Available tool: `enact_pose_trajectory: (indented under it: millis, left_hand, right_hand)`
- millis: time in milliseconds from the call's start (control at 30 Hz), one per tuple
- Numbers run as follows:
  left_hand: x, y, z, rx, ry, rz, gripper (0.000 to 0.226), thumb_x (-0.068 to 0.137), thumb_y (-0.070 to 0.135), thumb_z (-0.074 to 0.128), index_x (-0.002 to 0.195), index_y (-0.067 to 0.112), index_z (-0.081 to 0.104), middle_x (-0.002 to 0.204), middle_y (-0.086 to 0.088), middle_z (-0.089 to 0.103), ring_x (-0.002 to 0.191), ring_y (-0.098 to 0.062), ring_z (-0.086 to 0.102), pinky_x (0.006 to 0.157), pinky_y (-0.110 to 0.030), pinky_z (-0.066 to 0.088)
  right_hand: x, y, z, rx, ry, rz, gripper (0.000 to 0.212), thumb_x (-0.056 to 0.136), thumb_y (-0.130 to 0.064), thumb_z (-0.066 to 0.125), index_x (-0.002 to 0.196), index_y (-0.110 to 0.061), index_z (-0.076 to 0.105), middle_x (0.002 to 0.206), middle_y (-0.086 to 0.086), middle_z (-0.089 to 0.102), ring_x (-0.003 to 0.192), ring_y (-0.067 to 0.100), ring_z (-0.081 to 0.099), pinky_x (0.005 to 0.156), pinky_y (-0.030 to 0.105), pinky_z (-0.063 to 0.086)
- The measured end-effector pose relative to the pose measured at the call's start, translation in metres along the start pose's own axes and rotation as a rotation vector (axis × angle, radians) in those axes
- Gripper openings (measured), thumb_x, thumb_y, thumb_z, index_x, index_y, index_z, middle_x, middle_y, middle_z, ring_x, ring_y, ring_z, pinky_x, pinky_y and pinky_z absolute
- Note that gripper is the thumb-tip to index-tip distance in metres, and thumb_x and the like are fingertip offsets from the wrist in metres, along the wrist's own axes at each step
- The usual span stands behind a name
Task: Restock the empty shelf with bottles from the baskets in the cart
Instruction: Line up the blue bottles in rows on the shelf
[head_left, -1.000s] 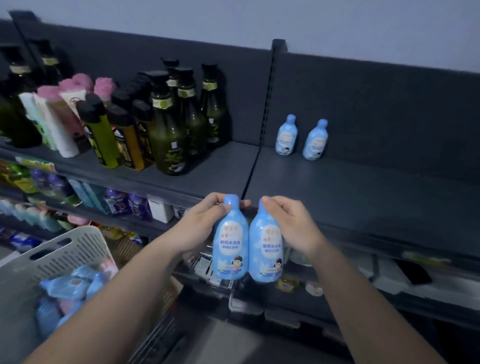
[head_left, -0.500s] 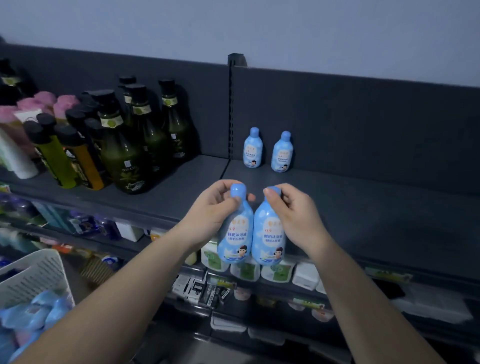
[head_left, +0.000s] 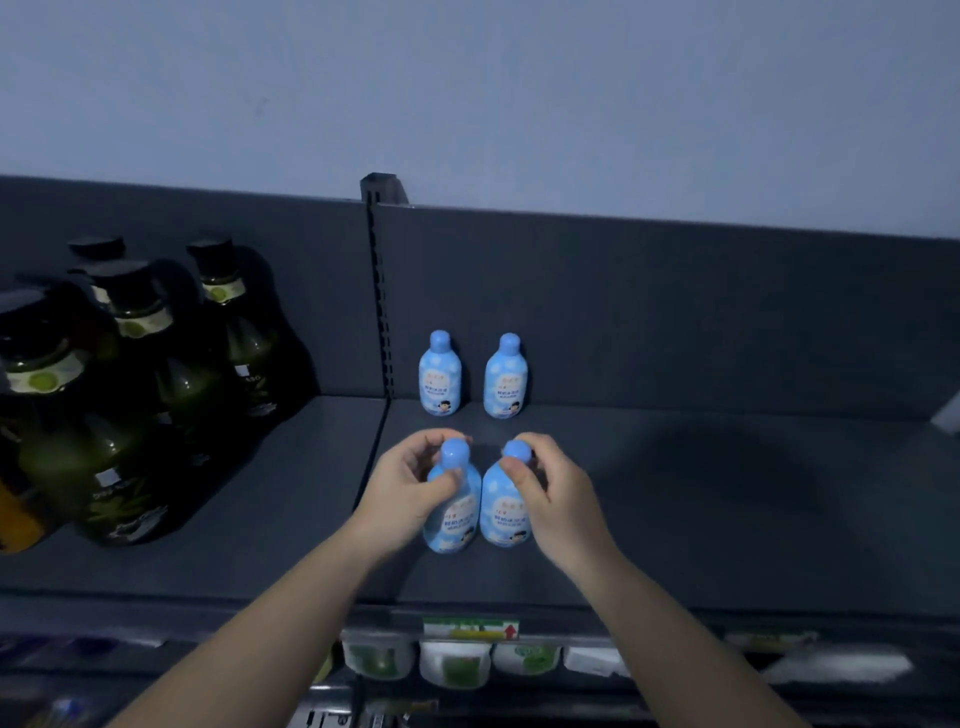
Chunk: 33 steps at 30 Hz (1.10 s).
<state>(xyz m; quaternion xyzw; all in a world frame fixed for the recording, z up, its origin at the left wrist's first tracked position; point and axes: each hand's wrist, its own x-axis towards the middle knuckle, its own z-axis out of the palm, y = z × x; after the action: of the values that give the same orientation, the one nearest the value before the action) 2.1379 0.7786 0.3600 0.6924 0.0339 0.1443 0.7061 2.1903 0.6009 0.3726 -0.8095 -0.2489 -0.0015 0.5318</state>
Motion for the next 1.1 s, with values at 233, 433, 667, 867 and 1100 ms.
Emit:
enact_pose_trajectory:
  millis: [233, 433, 667, 867, 1100]
  left_hand:
    - [0.024, -0.01, -0.025, 0.334, -0.041, 0.177, 0.029, 0.07, 0.036, 0.074, 0.096, 0.031, 0.063, 0.106, 0.011, 0.062, 0.103, -0.013, 0.06, 0.091, -0.023, 0.046]
    - [0.053, -0.005, -0.048, 0.368, -0.091, 0.132, 0.033, 0.071, 0.019, 0.087, 0.099, 0.029, 0.071, 0.098, 0.008, 0.064, 0.094, -0.009, 0.064, 0.09, -0.028, 0.052]
    - [0.096, -0.003, -0.06, 0.395, -0.054, 0.125, 0.036, 0.074, 0.017, 0.085, 0.104, 0.026, 0.067, 0.102, 0.008, 0.071, 0.099, -0.007, 0.066, 0.092, -0.031, 0.053]
    - [0.119, -0.007, -0.066, 0.331, -0.039, 0.155, 0.036, 0.076, 0.011, 0.082, 0.103, 0.023, 0.061, 0.098, 0.007, 0.067, 0.092, -0.01, 0.065, 0.085, -0.026, 0.052]
    - [0.124, -0.013, -0.059, 0.401, -0.05, 0.222, 0.038, 0.08, 0.013, 0.079, 0.108, 0.026, 0.057, 0.108, 0.017, 0.064, 0.106, -0.002, 0.06, 0.09, -0.021, 0.049]
  right_hand:
    - [0.023, 0.011, 0.013, -0.112, -0.003, -0.098, 0.021, 0.087, -0.022, 0.072, 0.099, -0.029, 0.056, 0.104, -0.008, 0.055, 0.102, 0.002, 0.054, 0.085, 0.008, 0.037]
    - [0.045, 0.02, 0.018, -0.126, 0.046, -0.053, 0.024, 0.085, -0.029, 0.073, 0.104, -0.037, 0.06, 0.103, -0.02, 0.059, 0.103, 0.007, 0.054, 0.089, 0.022, 0.043]
    - [0.077, 0.023, 0.023, -0.085, 0.126, 0.041, 0.025, 0.086, -0.035, 0.07, 0.108, -0.03, 0.06, 0.107, -0.014, 0.063, 0.105, 0.007, 0.057, 0.089, 0.03, 0.048]
    - [0.101, 0.031, 0.026, -0.154, 0.194, 0.031, 0.022, 0.088, -0.03, 0.068, 0.106, -0.018, 0.061, 0.102, -0.005, 0.06, 0.099, 0.012, 0.058, 0.087, 0.038, 0.05]
    - [0.115, 0.034, 0.027, -0.129, 0.197, 0.033, 0.021, 0.09, -0.027, 0.067, 0.107, -0.018, 0.061, 0.104, -0.007, 0.059, 0.1, 0.009, 0.057, 0.086, 0.029, 0.046]
